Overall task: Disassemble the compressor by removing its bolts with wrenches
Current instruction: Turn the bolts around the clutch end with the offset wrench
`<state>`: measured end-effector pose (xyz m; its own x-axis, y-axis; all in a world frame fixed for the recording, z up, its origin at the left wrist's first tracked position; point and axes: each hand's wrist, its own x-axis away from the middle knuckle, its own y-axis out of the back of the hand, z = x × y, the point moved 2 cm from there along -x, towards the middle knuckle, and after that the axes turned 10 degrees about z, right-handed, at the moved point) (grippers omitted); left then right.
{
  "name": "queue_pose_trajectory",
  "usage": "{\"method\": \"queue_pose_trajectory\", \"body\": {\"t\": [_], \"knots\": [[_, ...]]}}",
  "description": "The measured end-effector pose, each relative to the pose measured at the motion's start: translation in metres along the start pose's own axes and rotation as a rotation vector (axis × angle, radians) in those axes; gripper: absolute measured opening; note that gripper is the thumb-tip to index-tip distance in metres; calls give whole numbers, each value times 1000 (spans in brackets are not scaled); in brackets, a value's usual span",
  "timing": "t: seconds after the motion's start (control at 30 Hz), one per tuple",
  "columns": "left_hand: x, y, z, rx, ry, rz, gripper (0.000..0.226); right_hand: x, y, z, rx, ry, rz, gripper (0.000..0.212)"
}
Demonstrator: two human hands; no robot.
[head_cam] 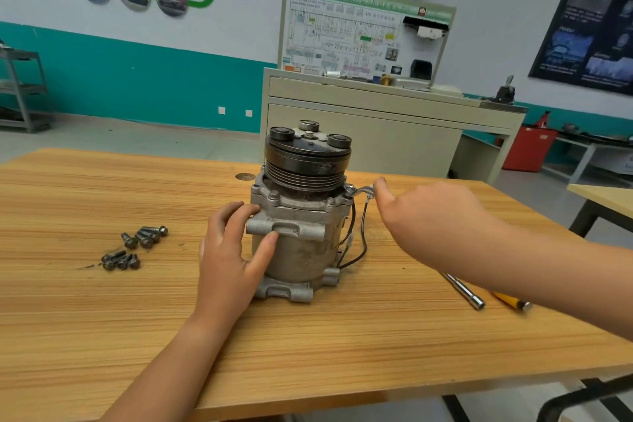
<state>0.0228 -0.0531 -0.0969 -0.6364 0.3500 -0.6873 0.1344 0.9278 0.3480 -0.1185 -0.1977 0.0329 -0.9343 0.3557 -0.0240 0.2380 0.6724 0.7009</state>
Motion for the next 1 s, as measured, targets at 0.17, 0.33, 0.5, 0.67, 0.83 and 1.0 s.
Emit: {"method": "queue_pose_trajectory", "body": {"t": [0.17,0.33,0.5,0.67,0.83,1.0], "knots": [[-1,-1,1,-3,-1,0,52,-12,-14,-24,66,79,-92,46],[-1,-1,3,-9,4,7,53,-52,-28,-34,37,59,-150,23],[-1,-1,3,-16,-2,10,53,-92,-29,-20,-178,162,-542,22],[0,1,4,-55,0,43,53,-88,-29,-23,-488,171,-680,26],[0,2,3,-82,7,58,53,-44,-30,-42,-846,-112,-569,40],[0,2,3,-75,6,49,53,0,-32,-21,-567,-80,-196,49]]}}
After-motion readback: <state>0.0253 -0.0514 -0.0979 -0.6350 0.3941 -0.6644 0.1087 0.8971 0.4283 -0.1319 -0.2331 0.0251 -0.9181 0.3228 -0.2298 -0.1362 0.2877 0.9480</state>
